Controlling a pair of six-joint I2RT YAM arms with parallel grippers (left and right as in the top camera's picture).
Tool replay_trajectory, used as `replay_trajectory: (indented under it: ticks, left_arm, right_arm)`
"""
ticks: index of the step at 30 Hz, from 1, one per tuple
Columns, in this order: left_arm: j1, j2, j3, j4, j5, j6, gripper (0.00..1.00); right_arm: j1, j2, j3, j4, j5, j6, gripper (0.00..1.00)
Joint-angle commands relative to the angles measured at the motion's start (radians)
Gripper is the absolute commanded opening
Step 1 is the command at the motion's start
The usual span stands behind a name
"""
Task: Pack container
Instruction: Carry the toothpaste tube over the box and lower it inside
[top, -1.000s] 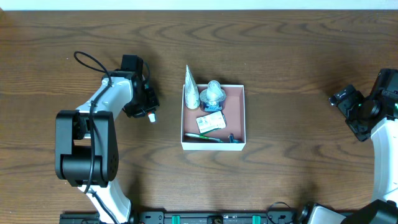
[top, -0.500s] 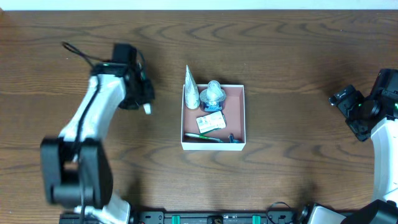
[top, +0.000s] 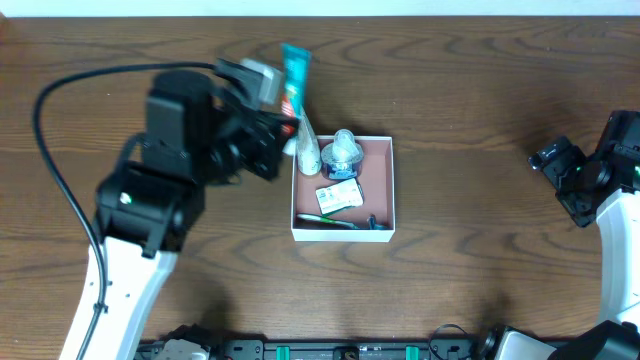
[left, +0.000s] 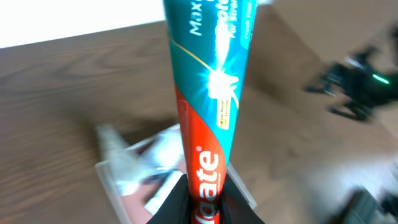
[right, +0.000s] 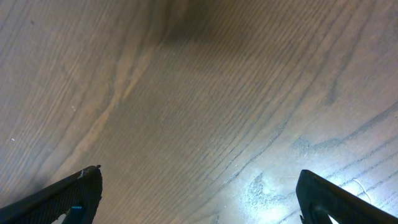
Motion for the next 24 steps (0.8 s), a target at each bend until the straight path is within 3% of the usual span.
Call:
replay_trajectory:
  ticks: [1, 9, 12, 15, 18, 24]
  left_arm:
    - [-0.093, 0.02, 0.007, 0.004, 0.022, 0.042, 0.12]
    - [-0.271, 0.197, 0.001, 0.008, -0.141, 0.071, 0.12]
    - [-0.309, 0.275, 0.001, -0.015, -0.145, 0.211, 0.12]
    - [-0.339, 0.343, 0.001, -0.089, -0.15, 0.428, 0.12]
    - [-0.348, 0.399, 0.001, -0.194, -0.252, 0.628, 0.12]
    - [-0.344, 0.455, 0.001, -0.285, -0.505, 0.747, 0.12]
  right_arm:
    - [-0.008, 0.0, 0.0, -0.001, -0.003, -0.013, 0.99]
    - [-0.008, 0.0, 0.0, -0.001, -0.003, -0.013, 0.99]
    - [-0.008, 0.0, 0.0, -0.001, -0.003, -0.013, 0.99]
    - [-0.008, 0.0, 0.0, -0.001, -0.003, -0.013, 0.99]
    - [-0.008, 0.0, 0.0, -0.001, -0.003, -0.013, 0.99]
    - [-0.008, 0.0, 0.0, -0.001, -0.003, -0.013, 0.99]
